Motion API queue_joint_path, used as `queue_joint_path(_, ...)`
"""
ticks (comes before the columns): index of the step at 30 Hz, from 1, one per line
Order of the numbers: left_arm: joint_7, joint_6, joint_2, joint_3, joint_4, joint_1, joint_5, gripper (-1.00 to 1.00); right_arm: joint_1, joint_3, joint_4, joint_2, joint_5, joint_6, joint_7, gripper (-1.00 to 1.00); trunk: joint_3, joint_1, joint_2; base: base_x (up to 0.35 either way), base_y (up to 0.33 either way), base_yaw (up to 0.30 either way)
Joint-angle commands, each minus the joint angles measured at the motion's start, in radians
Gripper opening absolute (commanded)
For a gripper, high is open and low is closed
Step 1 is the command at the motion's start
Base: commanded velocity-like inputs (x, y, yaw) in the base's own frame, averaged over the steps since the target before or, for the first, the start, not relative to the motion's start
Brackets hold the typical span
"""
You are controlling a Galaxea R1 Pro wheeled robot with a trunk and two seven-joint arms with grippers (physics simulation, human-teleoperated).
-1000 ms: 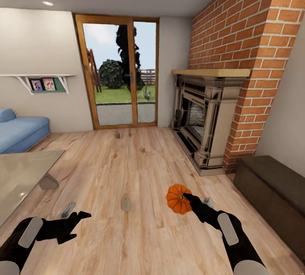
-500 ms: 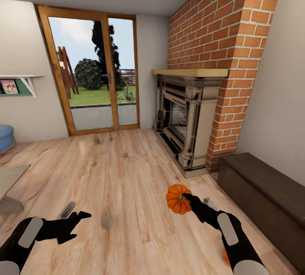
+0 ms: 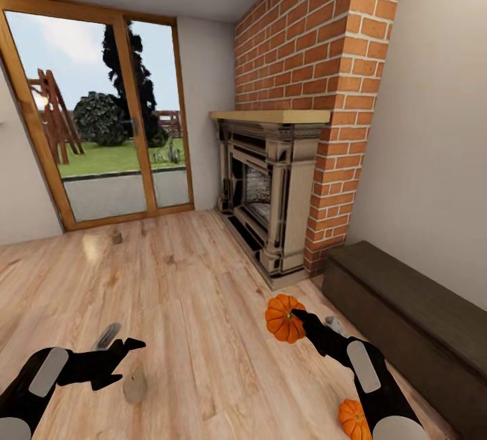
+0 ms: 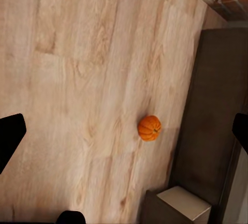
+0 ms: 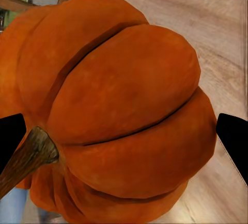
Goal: Place each of the two pumpkins and all three candles from the living room inside a cabinet in the living room (use any cabinet), then make sure every cabinet is closed, and position the cauldron so it is next to a table in the living room.
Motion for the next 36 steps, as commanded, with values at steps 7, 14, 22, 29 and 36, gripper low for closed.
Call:
queue_joint_path(7,0.0,0.0,0.0,0.0,0.0,0.0,0.0,1.0,0.0,0.0,0.0,0.0,-0.008,0.0,0.0,-1.0,0.0,0.0,0.0,0.145,0.0,-0.276)
queue_joint_path(14,0.0,0.0,0.0,0.0,0.0,0.0,0.0,1.0,0.0,-0.001,0.0,-0.001,-0.008,0.0,-0.001,-1.0,0.0,0.0,0.0,0.125,0.034,-0.276)
queue_joint_path(22,0.0,0.0,0.0,0.0,0.0,0.0,0.0,1.0,0.0,-0.001,0.0,0.0,-0.008,0.0,-0.001,-1.0,0.0,0.0,0.0,0.1,0.111,-0.276)
queue_joint_path(29,0.0,0.0,0.0,-0.001,0.0,0.0,0.0,1.0,0.0,0.0,0.0,0.0,-0.008,-0.001,-0.001,-1.0,0.0,0.0,0.0,0.011,0.157,-0.276)
queue_joint_path(36,0.0,0.0,0.001,-0.001,0.0,0.0,0.0,1.0,0.0,0.0,0.0,0.001,-0.008,-0.001,-0.002,-1.0,0.0,0.0,0.0,0.0,0.166,-0.276)
